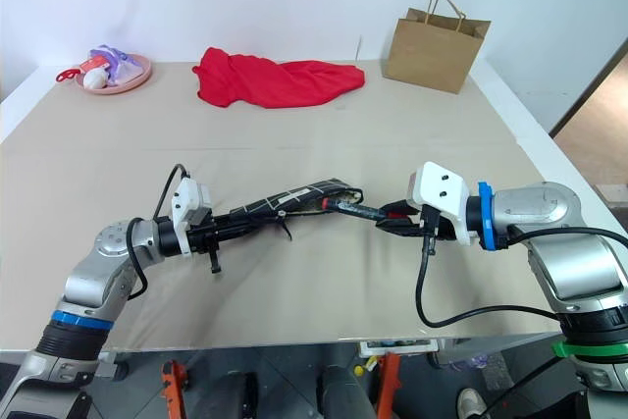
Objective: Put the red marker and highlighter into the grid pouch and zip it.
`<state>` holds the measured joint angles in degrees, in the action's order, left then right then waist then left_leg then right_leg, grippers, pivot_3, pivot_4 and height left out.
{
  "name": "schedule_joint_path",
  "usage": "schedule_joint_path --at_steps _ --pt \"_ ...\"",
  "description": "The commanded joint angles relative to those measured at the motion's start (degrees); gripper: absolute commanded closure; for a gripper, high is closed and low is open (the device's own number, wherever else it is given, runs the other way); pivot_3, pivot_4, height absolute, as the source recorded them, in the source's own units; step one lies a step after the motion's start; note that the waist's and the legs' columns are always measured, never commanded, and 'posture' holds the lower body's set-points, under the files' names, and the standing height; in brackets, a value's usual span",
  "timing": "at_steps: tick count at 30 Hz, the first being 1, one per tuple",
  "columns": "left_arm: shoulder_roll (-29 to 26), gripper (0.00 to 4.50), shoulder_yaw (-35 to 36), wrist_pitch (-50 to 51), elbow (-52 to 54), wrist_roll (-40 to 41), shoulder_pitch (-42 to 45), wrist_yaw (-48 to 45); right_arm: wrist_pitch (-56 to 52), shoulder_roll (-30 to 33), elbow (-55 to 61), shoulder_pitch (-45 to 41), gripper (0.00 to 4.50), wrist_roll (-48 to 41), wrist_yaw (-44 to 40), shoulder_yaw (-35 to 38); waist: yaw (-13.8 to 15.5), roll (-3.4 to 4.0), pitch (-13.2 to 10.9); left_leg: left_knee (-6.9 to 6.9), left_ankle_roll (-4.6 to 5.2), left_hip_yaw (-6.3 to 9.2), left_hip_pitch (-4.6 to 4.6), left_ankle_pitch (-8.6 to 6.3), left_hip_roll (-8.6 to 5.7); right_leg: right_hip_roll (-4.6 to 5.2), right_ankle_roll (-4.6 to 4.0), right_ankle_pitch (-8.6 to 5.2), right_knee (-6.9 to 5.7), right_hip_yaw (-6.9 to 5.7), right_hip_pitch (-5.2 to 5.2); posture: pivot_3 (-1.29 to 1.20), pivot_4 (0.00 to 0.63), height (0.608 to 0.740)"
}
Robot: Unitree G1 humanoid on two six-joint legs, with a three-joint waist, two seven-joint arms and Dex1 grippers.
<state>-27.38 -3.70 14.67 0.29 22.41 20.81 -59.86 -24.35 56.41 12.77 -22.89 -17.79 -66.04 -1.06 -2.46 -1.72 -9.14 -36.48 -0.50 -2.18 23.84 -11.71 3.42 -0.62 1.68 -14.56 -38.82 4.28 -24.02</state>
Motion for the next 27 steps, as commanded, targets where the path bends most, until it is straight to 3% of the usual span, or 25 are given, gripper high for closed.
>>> schedule_joint_path --at_steps 1,11,26,27 --pt "-0.1 4.50 0.3 -0.2 1.8 0.3 0.8 0.3 1.6 1.2 -1.6 -1.8 3.97 3.6 0.4 -1.3 0.0 0.00 0.0 0.00 0.00 -0.01 0.00 0.00 0.00 0.00 0.00 0.00 0.00 0.00 0.00 0.00 0.150 0.740" --pt "-0.4 4.50 0.1 0.5 2.4 0.7 1.1 0.6 2.9 -4.3 -7.7 -10.8 3.97 9.6 -0.4 -9.4 -0.1 0.00 0.0 0.00 0.00 0.00 -0.03 0.00 0.02 -0.04 -0.05 0.02 -0.07 0.00 -0.02 0.00 0.150 0.740" --pt "-0.2 4.50 0.0 0.8 2.2 0.7 1.7 0.7 0.4 -14.4 -7.3 -21.6 3.97 15.3 -2.1 -19.4 0.0 0.00 0.0 -0.02 0.00 -0.01 0.05 0.00 0.02 -0.02 -0.05 -0.01 -0.14 -0.01 -0.11 0.00 0.150 0.740" --pt "-0.1 4.50 0.0 0.8 2.2 0.7 1.8 0.7 0.2 -15.0 -7.7 -22.1 2.95 15.5 -1.9 -19.4 0.0 0.00 0.0 -0.02 0.00 0.00 0.06 0.00 0.02 -0.02 -0.05 -0.01 -0.13 -0.01 -0.11 0.00 0.150 0.740"
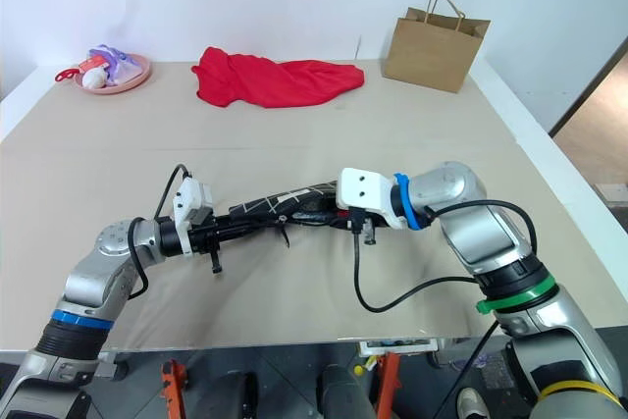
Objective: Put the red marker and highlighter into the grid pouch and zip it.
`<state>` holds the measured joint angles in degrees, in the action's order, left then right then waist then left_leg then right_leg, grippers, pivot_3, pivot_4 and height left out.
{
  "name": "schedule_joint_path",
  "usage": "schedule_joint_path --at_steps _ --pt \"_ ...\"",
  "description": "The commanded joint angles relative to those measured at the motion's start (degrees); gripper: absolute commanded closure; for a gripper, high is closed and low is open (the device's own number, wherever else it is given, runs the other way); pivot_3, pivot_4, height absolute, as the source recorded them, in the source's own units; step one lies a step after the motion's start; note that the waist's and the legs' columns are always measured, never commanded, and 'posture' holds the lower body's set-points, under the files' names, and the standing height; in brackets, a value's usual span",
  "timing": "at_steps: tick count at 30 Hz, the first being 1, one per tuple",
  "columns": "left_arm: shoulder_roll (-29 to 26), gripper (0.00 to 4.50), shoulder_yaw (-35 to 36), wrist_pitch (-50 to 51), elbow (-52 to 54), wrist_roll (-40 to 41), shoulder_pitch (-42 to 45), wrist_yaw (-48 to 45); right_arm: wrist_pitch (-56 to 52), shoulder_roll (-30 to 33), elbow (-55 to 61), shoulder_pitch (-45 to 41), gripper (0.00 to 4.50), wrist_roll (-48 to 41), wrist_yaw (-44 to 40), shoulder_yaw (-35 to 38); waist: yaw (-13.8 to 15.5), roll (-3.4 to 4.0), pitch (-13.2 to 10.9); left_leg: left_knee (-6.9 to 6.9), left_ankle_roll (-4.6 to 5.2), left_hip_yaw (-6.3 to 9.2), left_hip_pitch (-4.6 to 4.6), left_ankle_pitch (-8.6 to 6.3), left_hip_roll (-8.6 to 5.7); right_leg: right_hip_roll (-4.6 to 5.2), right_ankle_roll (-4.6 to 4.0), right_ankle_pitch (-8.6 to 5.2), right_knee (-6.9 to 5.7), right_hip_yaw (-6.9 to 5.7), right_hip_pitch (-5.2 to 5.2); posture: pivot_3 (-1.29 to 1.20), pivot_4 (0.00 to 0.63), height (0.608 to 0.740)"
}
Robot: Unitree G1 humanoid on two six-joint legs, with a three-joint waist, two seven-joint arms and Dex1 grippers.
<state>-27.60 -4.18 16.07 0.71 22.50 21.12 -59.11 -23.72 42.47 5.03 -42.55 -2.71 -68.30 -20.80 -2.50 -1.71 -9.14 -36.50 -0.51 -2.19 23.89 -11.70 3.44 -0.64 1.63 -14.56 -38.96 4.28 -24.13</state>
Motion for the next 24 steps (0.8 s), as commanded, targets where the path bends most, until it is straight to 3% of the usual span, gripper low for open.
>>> schedule_joint_path --at_steps 1,6,13,19,24 --pt "0.1 4.50 0.5 -0.6 1.8 0.6 1.5 0.0 -0.5 -1.5 -0.3 -2.7 2.57 0.5 0.5 0.4 0.0 0.00 0.0 0.00 0.00 0.00 0.01 0.00 0.00 0.00 0.00 0.00 0.00 0.00 0.00 0.00 0.150 0.740" --pt "0.3 4.50 0.4 -0.5 1.8 0.6 1.5 0.2 -0.5 -1.8 -2.0 -3.0 0.28 1.8 3.3 2.8 0.0 0.00 0.0 0.00 0.00 0.00 0.04 0.00 0.00 0.00 -0.01 0.00 0.00 -0.01 -0.02 0.00 0.150 0.740" --pt "0.6 4.50 0.4 -0.4 2.0 0.7 1.3 0.4 -3.7 3.7 2.0 1.6 0.28 -7.3 1.2 14.1 0.1 0.00 0.0 0.00 0.00 0.02 0.17 0.00 -0.03 0.04 -0.04 0.01 0.01 -0.03 -0.09 0.00 0.150 0.740" --pt "0.8 4.50 0.5 -0.7 2.1 0.5 0.6 0.7 -17.2 4.6 11.7 11.1 0.28 -28.6 0.0 32.6 0.1 -0.01 0.0 0.00 0.01 0.09 0.20 -0.01 -0.03 0.03 -0.05 0.01 0.01 -0.06 -0.08 0.00 0.150 0.740" --pt "0.8 4.50 0.7 -1.0 2.2 0.3 0.0 0.7 -20.6 8.2 17.0 25.1 0.28 -28.8 1.7 30.7 0.1 -0.05 0.0 -0.02 0.02 0.18 0.12 -0.01 -0.03 0.03 -0.01 -0.04 0.03 -0.14 0.05 0.00 0.150 0.740"
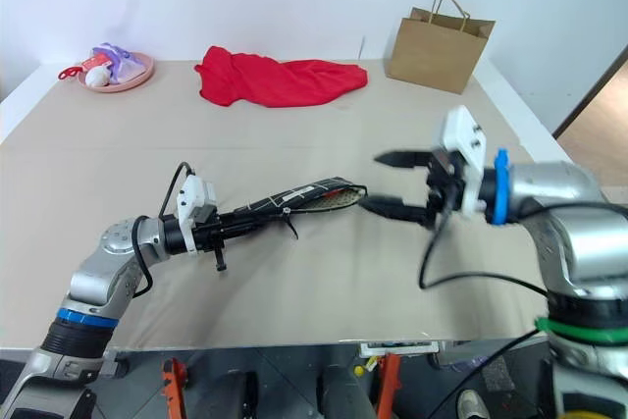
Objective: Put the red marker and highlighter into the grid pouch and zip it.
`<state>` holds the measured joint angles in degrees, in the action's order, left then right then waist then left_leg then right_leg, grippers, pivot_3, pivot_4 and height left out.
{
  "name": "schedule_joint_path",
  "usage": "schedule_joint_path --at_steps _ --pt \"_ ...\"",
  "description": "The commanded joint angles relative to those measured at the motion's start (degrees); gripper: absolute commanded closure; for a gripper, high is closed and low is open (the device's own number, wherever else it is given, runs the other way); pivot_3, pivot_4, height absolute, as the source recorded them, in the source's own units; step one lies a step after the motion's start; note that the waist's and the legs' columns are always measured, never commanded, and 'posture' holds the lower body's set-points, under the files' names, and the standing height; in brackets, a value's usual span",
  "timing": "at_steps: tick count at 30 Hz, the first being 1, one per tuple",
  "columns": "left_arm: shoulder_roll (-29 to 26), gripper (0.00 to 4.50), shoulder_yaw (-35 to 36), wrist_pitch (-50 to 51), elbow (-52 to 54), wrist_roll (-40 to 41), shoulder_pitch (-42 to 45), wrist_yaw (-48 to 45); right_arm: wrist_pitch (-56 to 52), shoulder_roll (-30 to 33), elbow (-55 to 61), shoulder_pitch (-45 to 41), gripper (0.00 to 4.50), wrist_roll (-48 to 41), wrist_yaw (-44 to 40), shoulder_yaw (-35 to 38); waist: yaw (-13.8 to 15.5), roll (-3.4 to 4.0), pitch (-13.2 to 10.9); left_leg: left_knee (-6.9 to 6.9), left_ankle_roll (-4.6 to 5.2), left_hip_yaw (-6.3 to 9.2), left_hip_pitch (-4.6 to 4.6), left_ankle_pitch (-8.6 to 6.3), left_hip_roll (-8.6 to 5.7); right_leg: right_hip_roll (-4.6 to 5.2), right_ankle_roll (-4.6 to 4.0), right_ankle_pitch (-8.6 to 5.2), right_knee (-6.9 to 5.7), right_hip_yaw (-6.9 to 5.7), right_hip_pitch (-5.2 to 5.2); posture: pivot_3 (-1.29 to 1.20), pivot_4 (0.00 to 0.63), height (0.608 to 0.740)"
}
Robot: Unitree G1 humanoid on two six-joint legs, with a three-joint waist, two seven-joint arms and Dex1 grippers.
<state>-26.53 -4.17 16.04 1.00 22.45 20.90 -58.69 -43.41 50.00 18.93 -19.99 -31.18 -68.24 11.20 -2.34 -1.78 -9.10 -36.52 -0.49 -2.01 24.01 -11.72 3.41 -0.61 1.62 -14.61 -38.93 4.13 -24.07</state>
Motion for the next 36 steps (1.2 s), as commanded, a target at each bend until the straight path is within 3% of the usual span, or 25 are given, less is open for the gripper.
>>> schedule_joint_path --at_steps 1,4,9,16,23,27,33,36 --pt "-0.3 4.50 0.7 -1.0 1.9 0.3 0.2 0.3 -0.7 0.6 3.5 3.7 0.28 0.2 2.4 -2.4 -0.3 0.02 0.0 -0.02 0.00 -0.04 0.00 0.00 -0.02 0.00 0.02 0.03 -0.01 0.04 -0.02 0.00 0.150 0.740" --pt "-0.1 4.50 0.7 -1.0 1.9 0.3 0.3 0.4 -1.0 -1.8 3.8 5.0 0.28 2.9 7.4 -7.7 -0.5 0.01 0.0 -0.03 0.00 -0.10 -0.21 0.02 -0.02 -0.07 0.00 0.14 -0.04 0.21 0.00 0.00 0.150 0.740" --pt "0.0 4.50 0.5 -1.4 1.6 0.1 0.5 0.1 -2.6 -13.5 -0.8 -1.8 0.28 7.7 18.6 -16.8 -0.6 -0.12 -0.1 0.04 -0.01 0.14 -0.69 0.04 -0.10 -0.29 -0.21 0.32 -0.04 0.37 0.24 0.00 0.150 0.740" --pt "0.1 4.50 0.1 -1.6 0.6 -0.1 1.6 -0.3 -2.5 -23.2 -3.8 -9.5 0.28 9.7 22.5 -24.8 -0.3 -0.12 -0.1 0.07 -0.08 0.29 -0.48 0.00 -0.15 -0.31 -0.07 0.14 -0.04 0.37 0.17 0.00 0.150 0.740" --pt "0.2 4.50 -0.1 -1.6 0.6 -0.1 1.6 -0.3 -2.3 -26.7 -5.5 -12.3 0.28 10.2 23.2 -27.3 -0.2 -0.12 -0.1 0.05 -0.07 0.44 -0.04 -0.02 -0.26 -0.18 -0.05 0.07 -0.03 0.20 -0.12 0.00 0.150 0.740" --pt "0.2 4.50 0.0 -1.5 0.9 0.0 1.3 -0.1 -1.1 -26.7 -6.6 -12.6 1.40 11.0 23.6 -26.6 -0.2 -0.12 -0.1 0.04 -0.07 0.46 -0.02 -0.02 -0.28 -0.17 -0.05 0.08 -0.03 0.18 -0.13 0.00 0.150 0.740" --pt "0.3 4.50 0.1 -1.5 1.1 0.0 1.0 0.2 0.0 -25.3 -7.6 -13.3 4.26 11.0 22.7 -25.0 -0.2 -0.12 -0.1 0.03 -0.07 0.47 -0.02 -0.02 -0.28 -0.17 -0.06 0.08 -0.03 0.16 -0.13 0.00 0.150 0.740" --pt "0.4 4.50 0.1 -1.5 1.2 0.0 0.9 0.4 0.2 -24.4 -7.4 -13.3 4.45 10.7 22.2 -24.6 -0.2 -0.12 -0.1 0.03 -0.07 0.48 -0.02 -0.02 -0.28 -0.18 -0.05 0.08 -0.03 0.16 -0.13 0.00 0.150 0.740"
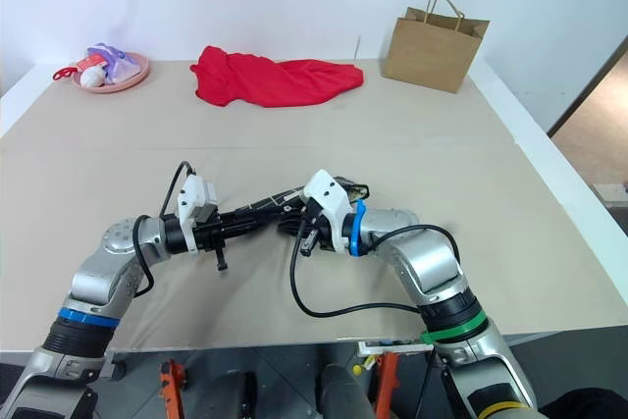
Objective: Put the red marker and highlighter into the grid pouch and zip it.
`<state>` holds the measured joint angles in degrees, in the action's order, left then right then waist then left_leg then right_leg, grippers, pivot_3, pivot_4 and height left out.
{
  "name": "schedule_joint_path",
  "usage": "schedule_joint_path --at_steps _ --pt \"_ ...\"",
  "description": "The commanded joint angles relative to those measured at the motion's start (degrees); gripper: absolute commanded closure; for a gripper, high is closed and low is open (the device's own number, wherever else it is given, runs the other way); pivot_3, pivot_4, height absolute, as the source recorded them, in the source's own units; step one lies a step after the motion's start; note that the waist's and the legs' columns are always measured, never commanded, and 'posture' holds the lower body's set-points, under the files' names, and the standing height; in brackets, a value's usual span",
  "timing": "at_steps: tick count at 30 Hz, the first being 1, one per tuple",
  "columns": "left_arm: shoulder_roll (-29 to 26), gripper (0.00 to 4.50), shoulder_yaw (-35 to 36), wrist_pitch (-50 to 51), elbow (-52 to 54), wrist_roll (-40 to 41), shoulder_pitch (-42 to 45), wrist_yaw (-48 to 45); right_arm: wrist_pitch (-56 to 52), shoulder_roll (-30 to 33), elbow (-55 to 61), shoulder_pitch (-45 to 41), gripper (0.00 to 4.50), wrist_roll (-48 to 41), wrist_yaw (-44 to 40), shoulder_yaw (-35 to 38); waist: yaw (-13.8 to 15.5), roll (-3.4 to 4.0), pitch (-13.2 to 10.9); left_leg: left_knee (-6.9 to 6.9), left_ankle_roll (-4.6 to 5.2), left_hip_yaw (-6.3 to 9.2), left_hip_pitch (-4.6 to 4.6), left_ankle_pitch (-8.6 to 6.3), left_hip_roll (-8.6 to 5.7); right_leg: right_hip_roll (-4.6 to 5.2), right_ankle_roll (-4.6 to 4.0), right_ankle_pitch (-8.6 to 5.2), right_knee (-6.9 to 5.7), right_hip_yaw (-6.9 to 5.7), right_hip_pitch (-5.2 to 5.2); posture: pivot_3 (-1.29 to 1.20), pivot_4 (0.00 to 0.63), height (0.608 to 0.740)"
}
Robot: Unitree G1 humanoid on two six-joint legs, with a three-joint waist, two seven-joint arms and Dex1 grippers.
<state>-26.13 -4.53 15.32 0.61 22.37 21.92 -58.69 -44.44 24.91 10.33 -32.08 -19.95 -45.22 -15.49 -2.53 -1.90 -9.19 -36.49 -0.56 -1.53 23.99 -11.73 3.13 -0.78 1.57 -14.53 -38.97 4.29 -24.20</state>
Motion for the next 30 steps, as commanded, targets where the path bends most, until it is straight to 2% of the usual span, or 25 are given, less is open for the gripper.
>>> schedule_joint_path --at_steps 1,15,25,30 --pt "0.1 4.50 0.4 -0.8 1.5 0.1 -0.1 0.4 1.3 1.0 1.4 -1.1 4.45 -0.7 -0.9 2.3 0.0 0.00 0.0 0.00 0.00 0.00 0.00 0.00 0.00 0.00 0.00 0.00 0.00 0.00 0.00 0.00 0.150 0.740" --pt "0.1 4.50 0.5 -0.7 1.6 0.3 -0.4 0.9 1.1 13.0 9.8 1.5 4.45 0.8 -2.9 3.3 0.0 0.00 0.0 0.00 0.00 0.02 0.01 0.00 -0.05 0.04 0.03 -0.02 0.00 -0.01 0.00 0.00 0.150 0.740" --pt "-0.2 4.50 0.6 -0.3 1.9 0.4 -0.3 0.8 5.9 25.9 5.1 5.6 4.45 3.3 -5.9 11.0 0.0 0.00 0.0 -0.03 0.00 0.01 0.06 0.00 -0.17 0.16 0.11 -0.04 0.02 0.00 0.00 0.00 0.150 0.740" --pt "-0.2 4.50 0.5 -0.2 1.8 0.5 0.1 0.7 8.1 27.5 2.7 6.3 4.45 3.8 -6.5 12.3 -0.1 0.00 0.0 -0.01 0.01 0.02 0.03 0.00 -0.14 0.11 0.09 -0.04 0.02 0.00 0.00 0.00 0.150 0.740"
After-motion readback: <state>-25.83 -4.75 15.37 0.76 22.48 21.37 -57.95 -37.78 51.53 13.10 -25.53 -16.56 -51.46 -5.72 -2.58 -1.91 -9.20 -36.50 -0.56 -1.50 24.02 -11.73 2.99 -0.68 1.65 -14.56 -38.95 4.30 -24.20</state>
